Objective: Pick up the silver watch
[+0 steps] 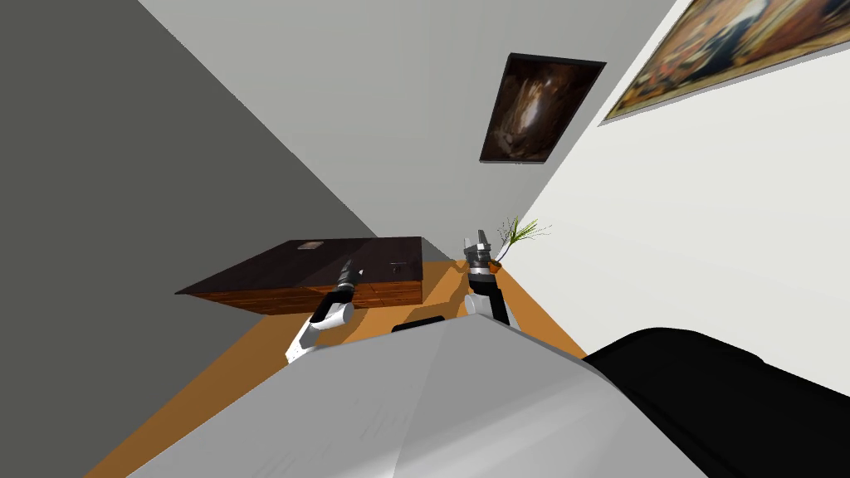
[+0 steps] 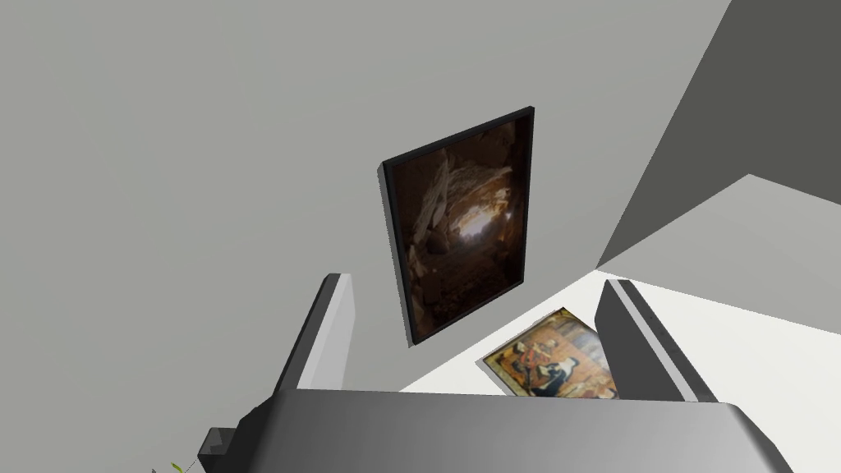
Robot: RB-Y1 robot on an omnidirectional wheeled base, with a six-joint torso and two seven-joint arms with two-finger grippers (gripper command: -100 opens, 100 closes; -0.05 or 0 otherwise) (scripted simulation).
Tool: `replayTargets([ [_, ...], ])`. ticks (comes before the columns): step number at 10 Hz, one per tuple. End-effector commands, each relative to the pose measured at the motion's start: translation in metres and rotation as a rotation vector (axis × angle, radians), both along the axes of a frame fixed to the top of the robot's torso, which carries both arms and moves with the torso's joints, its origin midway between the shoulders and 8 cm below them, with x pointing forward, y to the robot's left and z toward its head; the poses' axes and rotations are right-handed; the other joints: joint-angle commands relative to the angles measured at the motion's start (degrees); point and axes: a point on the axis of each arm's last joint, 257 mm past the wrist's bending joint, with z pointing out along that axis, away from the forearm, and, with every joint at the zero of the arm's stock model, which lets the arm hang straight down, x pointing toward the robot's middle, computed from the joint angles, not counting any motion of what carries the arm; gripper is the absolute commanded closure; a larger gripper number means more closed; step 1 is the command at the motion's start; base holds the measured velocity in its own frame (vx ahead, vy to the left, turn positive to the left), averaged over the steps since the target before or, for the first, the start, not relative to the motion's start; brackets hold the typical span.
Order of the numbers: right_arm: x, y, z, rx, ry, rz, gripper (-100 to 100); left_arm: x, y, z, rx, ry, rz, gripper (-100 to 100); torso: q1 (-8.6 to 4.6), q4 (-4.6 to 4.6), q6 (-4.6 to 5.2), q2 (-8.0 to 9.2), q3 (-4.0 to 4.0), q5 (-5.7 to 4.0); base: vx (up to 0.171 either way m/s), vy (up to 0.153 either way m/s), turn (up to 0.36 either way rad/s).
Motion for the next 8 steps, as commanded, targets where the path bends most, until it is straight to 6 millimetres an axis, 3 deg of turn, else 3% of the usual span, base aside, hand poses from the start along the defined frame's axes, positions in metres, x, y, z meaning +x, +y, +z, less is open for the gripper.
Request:
replayTargets([
  [1, 0.000, 0.000, 0.000, 0.000, 0.000, 0.000, 0, 0.000, 0.004, -0.020, -0.033, 0.043, 0.010, -100, 0.00, 0.00, 0.00, 0.00, 0.00, 0.00, 0.015, 0.015, -0.013],
  [8, 0.000, 0.000, 0.000, 0.000, 0.000, 0.000, 0, 0.010, 0.000, -0.091, -0.234, 0.206, 0.048, -100, -0.07, -0.01, -0.01, -0.04, -0.02, -0.02, 0.023, 0.003, -0.007],
])
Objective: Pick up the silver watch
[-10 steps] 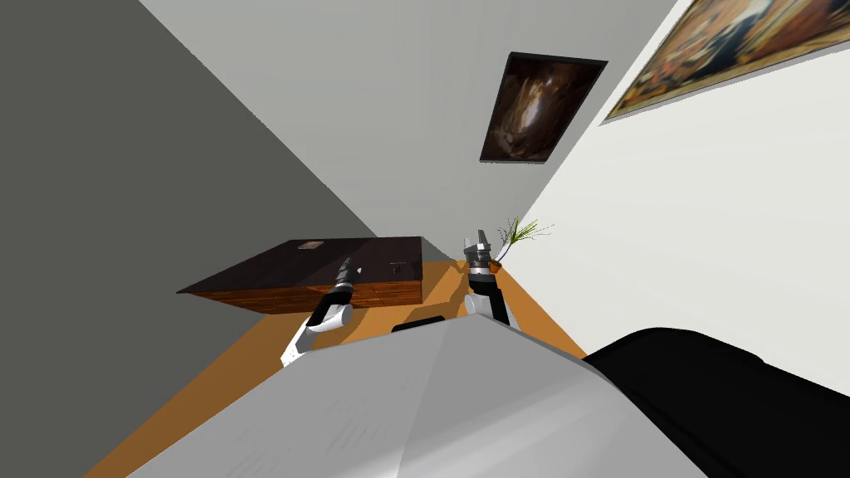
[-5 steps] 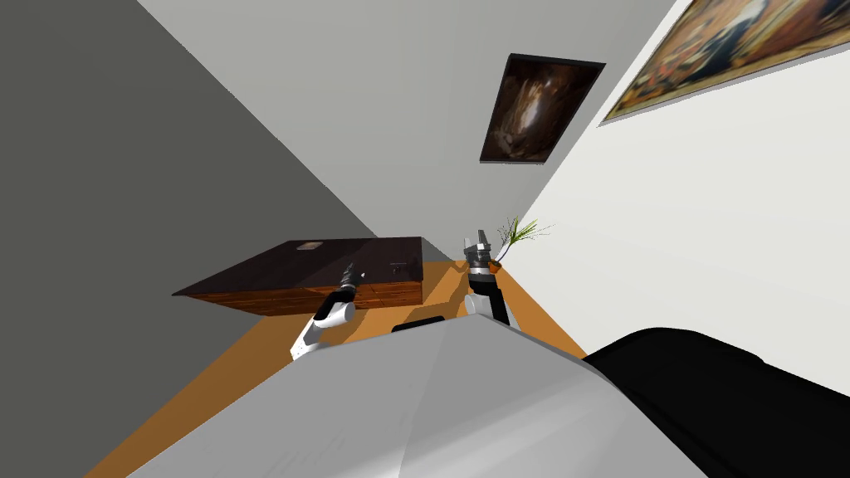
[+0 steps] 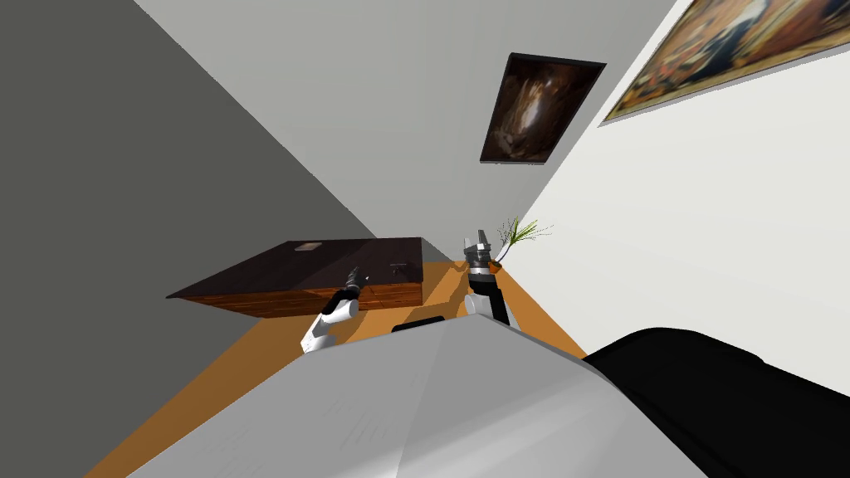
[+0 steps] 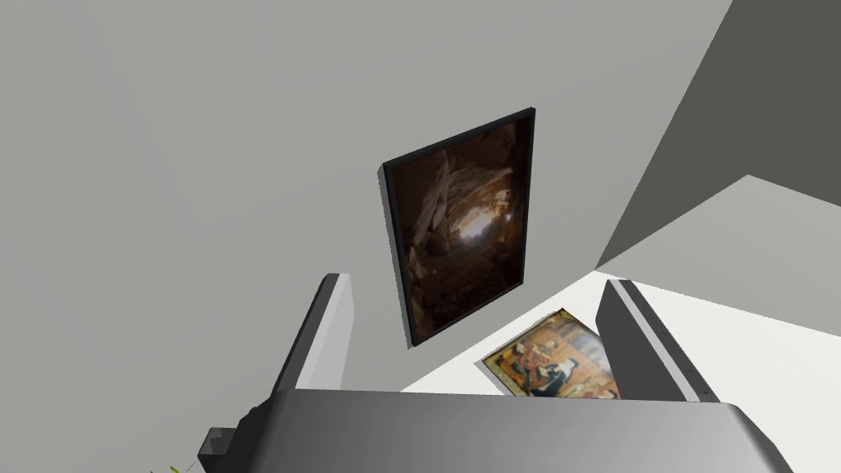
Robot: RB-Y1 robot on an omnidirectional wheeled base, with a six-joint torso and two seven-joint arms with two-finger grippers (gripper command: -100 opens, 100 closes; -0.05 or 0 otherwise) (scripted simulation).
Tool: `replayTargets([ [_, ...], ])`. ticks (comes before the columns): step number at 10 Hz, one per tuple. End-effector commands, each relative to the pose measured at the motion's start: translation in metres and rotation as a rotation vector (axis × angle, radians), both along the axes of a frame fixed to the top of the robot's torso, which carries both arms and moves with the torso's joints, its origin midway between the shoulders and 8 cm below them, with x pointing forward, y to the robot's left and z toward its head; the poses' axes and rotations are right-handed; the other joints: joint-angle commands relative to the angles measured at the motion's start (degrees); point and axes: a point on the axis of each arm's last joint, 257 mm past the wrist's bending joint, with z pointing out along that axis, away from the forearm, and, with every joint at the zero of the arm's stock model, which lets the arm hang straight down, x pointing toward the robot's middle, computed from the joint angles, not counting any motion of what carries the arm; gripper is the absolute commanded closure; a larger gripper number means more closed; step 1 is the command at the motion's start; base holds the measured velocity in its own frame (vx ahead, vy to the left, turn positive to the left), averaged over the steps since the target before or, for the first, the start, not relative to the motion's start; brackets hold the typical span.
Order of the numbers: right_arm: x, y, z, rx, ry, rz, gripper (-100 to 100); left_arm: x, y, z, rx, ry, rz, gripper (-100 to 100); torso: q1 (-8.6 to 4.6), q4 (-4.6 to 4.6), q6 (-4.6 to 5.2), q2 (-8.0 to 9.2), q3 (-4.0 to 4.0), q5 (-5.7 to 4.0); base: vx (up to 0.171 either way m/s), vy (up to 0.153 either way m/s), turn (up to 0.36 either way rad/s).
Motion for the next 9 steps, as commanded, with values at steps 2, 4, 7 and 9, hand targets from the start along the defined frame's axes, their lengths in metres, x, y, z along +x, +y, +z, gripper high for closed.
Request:
replayTargets([
  [2, 0.000, 0.000, 0.000, 0.000, 0.000, 0.000, 0, 0.000, -0.006, -0.030, -0.081, 0.072, 0.016, -100, -0.04, -0.01, 0.00, -0.06, -0.03, -0.01, 0.047, -0.012, -0.005],
  [4, 0.000, 0.000, 0.000, 0.000, 0.000, 0.000, 0, -0.001, -0.013, -0.047, -0.132, 0.114, 0.025, -100, -0.05, -0.01, 0.00, -0.06, -0.03, -0.01, 0.038, -0.013, -0.002],
  [7, 0.000, 0.000, 0.000, 0.000, 0.000, 0.000, 0, 0.001, -0.031, -0.073, -0.230, 0.180, 0.036, -100, -0.05, -0.01, -0.01, -0.02, -0.01, -0.02, 0.038, -0.016, 0.002],
  [9, 0.000, 0.000, 0.000, 0.000, 0.000, 0.000, 0, -0.001, -0.040, -0.090, -0.278, 0.225, 0.044, -100, -0.04, -0.01, -0.02, 0.00, -0.01, -0.02, 0.035, -0.015, 0.002],
])
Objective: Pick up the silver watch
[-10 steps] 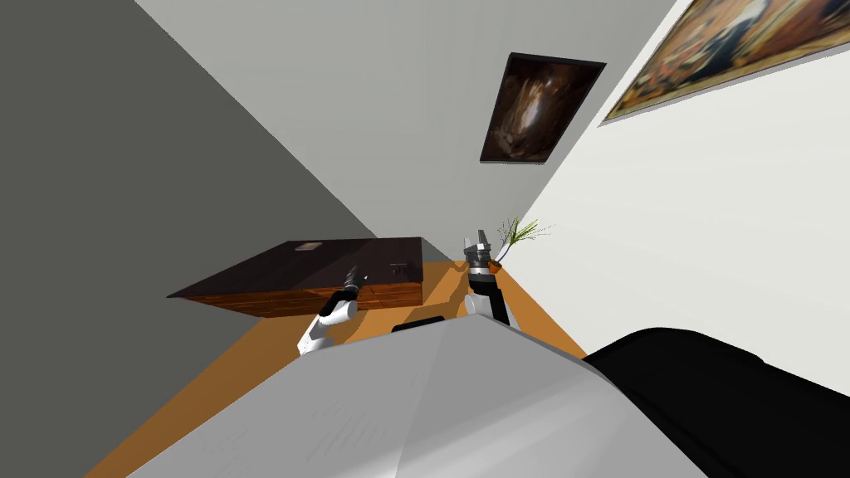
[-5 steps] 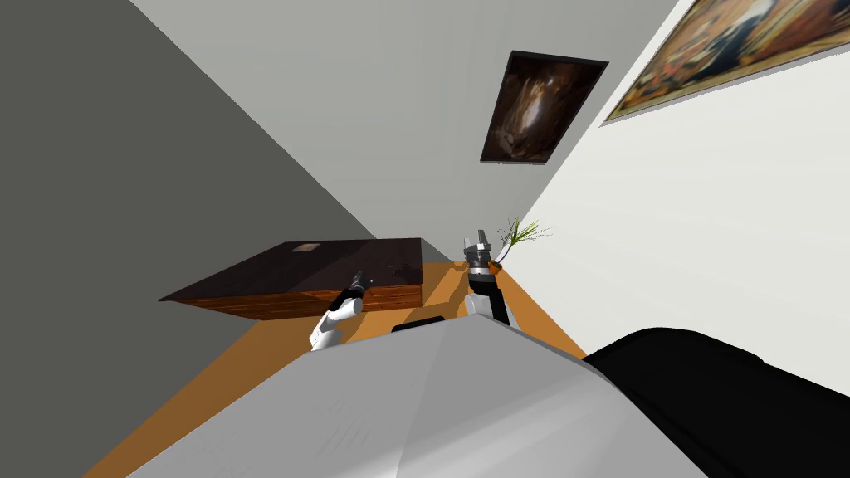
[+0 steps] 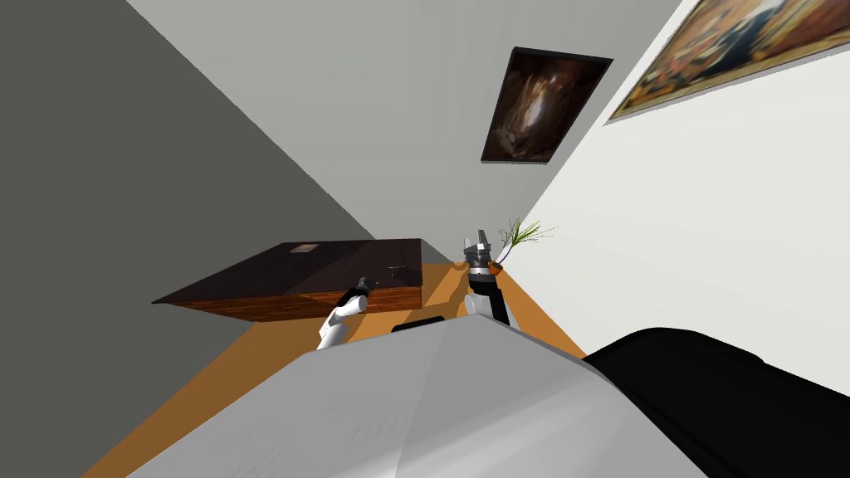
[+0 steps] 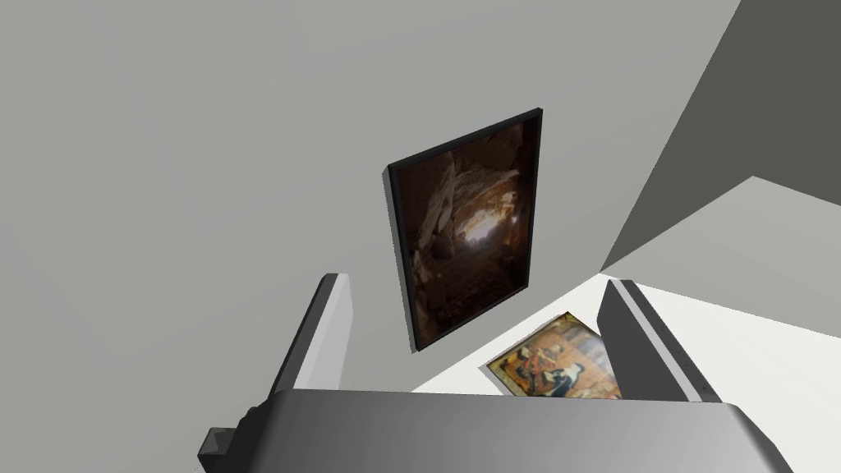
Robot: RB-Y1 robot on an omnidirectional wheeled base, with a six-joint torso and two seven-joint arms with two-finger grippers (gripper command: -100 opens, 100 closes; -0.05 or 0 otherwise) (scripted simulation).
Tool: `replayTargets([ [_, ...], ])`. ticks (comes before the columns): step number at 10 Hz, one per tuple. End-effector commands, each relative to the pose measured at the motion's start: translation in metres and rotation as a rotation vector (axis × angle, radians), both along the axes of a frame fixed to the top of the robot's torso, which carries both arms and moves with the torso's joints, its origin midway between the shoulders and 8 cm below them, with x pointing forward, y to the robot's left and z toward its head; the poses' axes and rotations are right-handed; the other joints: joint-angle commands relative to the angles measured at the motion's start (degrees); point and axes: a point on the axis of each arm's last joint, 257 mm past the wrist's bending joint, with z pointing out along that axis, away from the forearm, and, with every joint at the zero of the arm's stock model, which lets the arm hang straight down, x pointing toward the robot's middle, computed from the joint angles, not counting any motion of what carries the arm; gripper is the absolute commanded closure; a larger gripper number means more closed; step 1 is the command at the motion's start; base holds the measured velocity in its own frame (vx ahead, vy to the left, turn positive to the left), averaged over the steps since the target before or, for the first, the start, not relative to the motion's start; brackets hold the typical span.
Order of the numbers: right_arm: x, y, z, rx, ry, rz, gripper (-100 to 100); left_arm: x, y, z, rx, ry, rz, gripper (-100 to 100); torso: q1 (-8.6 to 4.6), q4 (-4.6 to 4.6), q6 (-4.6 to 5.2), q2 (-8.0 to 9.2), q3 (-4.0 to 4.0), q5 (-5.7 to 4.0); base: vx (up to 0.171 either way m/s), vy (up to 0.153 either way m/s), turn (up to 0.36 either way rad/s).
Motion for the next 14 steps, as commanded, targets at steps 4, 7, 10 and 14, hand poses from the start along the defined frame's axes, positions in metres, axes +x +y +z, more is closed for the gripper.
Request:
replayTargets([
  [4, 0.000, 0.000, 0.000, 0.000, 0.000, 0.000, 0, -0.005, -0.025, -0.034, -0.112, 0.096, 0.016, -100, 0.02, 0.00, -0.01, 0.02, 0.01, -0.01, 0.046, -0.021, 0.003],
  [7, 0.000, 0.000, 0.000, 0.000, 0.000, 0.000, 0, -0.010, -0.034, -0.048, -0.151, 0.139, 0.023, -100, 0.03, 0.00, -0.01, -0.03, -0.02, 0.00, 0.044, -0.014, 0.003],
  [10, 0.000, 0.000, 0.000, 0.000, 0.000, 0.000, 0, -0.019, -0.061, -0.076, -0.247, 0.235, 0.039, -100, -0.04, -0.03, -0.01, -0.15, -0.08, -0.01, 0.078, -0.028, 0.007],
  [14, 0.000, 0.000, 0.000, 0.000, 0.000, 0.000, 0, -0.028, -0.081, -0.094, -0.317, 0.310, 0.054, -100, 0.06, -0.01, -0.01, -0.05, -0.03, 0.00, 0.062, -0.007, 0.005],
])
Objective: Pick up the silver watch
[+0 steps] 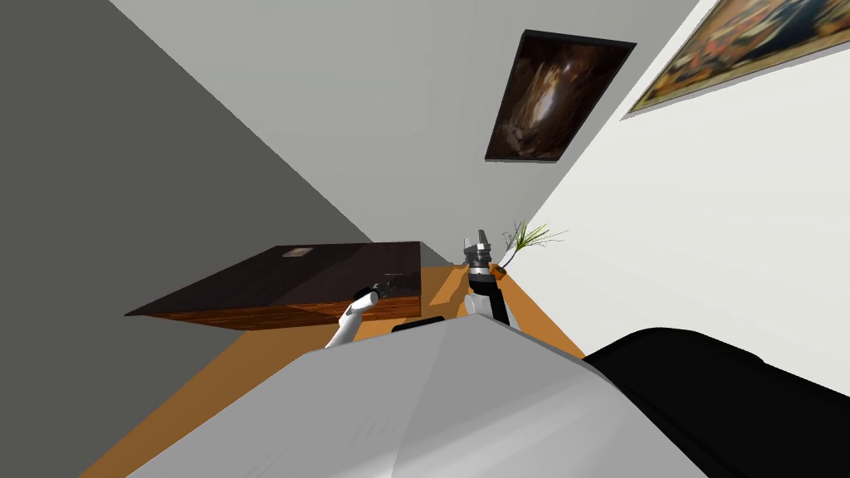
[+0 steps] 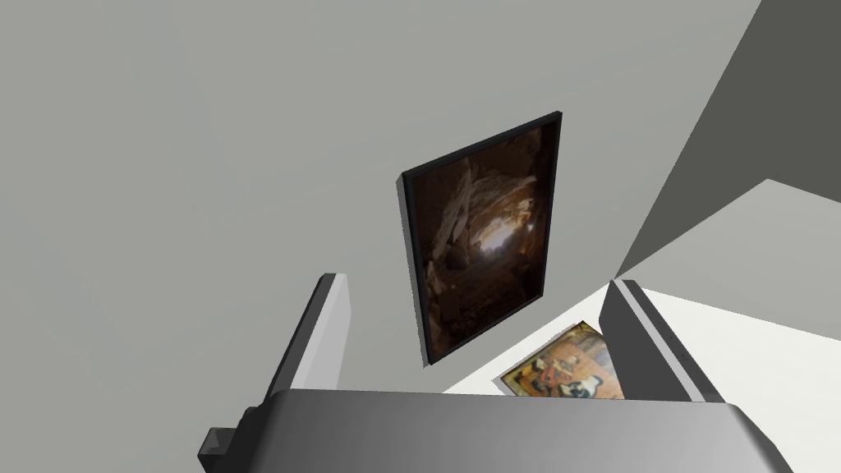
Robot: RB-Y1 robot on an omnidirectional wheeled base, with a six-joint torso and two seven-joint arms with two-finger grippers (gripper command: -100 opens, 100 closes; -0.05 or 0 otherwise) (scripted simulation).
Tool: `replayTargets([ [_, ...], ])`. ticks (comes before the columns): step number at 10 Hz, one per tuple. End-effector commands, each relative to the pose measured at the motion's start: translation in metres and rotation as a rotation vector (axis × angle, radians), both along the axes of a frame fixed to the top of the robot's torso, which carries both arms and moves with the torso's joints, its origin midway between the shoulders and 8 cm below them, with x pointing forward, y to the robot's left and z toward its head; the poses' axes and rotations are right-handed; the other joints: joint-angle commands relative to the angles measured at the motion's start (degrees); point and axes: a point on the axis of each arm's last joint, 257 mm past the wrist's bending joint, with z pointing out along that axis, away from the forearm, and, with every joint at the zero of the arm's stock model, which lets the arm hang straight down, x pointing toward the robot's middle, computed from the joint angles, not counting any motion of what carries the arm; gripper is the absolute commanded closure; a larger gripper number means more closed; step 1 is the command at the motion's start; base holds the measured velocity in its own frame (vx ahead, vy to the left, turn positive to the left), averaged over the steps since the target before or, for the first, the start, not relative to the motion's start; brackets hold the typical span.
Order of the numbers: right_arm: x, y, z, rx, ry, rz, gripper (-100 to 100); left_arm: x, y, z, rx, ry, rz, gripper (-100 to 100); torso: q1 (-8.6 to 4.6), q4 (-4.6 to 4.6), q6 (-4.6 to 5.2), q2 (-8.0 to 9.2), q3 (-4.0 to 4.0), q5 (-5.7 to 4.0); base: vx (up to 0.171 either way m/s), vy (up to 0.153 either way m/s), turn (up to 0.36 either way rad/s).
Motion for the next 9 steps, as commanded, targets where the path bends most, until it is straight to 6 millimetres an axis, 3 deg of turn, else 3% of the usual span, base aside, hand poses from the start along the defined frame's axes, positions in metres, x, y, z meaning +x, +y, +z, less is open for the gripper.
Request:
replayTargets([
  [1, 0.000, 0.000, 0.000, 0.000, 0.000, 0.000, 0, -0.005, -0.011, -0.007, -0.032, 0.035, 0.007, -100, 0.00, 0.00, 0.00, 0.00, 0.00, 0.00, 0.069, -0.008, 0.006],
  [3, 0.000, 0.000, 0.000, 0.000, 0.000, 0.000, 0, -0.012, -0.024, -0.017, -0.068, 0.075, 0.013, -100, 0.01, 0.00, 0.00, 0.02, 0.01, 0.00, 0.062, 0.014, 0.008],
  [4, 0.000, 0.000, 0.000, 0.000, 0.000, 0.000, 0, -0.009, -0.020, -0.014, -0.055, 0.060, 0.011, -100, 0.08, 0.00, -0.01, -0.01, -0.01, 0.01, 0.035, 0.012, 0.000],
  [5, 0.000, 0.000, 0.000, 0.000, 0.000, 0.000, 0, -0.010, -0.020, -0.014, -0.058, 0.063, 0.012, 0, 0.06, 0.01, -0.01, 0.09, 0.04, 0.01, 0.006, 0.002, 0.000],
  [6, 0.000, 0.000, 0.000, 0.000, 0.000, 0.000, 0, -0.017, -0.026, -0.021, -0.058, 0.062, 0.014, -100, 0.03, 0.03, 0.00, 0.19, 0.10, 0.00, 0.052, 0.028, -0.014],
  [9, 0.000, 0.000, 0.000, 0.000, 0.000, 0.000, 0, -0.027, -0.035, -0.031, -0.058, 0.061, 0.017, -100, 0.10, -0.01, -0.01, -0.06, -0.03, 0.02, 0.085, 0.030, -0.015],
])
